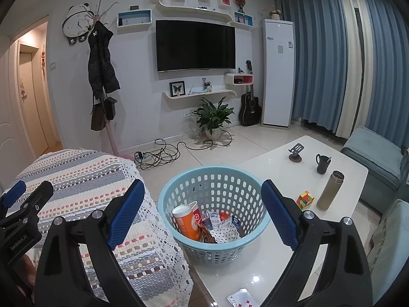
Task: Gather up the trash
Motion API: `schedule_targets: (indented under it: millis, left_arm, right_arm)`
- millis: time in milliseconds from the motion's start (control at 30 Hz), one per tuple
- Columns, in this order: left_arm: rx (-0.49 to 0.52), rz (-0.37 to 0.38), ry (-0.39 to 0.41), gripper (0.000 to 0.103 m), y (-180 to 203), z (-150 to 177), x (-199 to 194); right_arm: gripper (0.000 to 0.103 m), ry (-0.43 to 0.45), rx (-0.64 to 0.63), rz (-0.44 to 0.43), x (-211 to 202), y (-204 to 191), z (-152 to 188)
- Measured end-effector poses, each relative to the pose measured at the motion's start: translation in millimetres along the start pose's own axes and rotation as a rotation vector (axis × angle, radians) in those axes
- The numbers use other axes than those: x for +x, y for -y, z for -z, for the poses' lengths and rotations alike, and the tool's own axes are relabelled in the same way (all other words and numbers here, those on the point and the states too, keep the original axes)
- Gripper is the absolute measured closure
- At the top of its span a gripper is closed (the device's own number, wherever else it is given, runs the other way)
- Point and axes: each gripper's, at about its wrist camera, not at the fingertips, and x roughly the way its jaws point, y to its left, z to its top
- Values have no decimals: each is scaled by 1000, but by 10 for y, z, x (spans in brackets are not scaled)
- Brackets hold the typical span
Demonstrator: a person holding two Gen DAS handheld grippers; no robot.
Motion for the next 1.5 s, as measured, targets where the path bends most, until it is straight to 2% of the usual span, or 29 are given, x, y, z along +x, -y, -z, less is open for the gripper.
schedule_targets:
  millis: [800, 1100, 1500]
  left_arm:
    - [-24, 16, -23, 8, -50, 19, 26]
    - [64, -18, 22, 8, 109, 40, -50]
    - [64, -13, 17, 8, 73, 34, -46]
  right_arm:
    - [14, -19, -11, 11, 64, -32, 49]
    - [14, -24, -19, 30, 77, -19, 62]
    - [14, -35, -20, 28, 100, -21, 88]
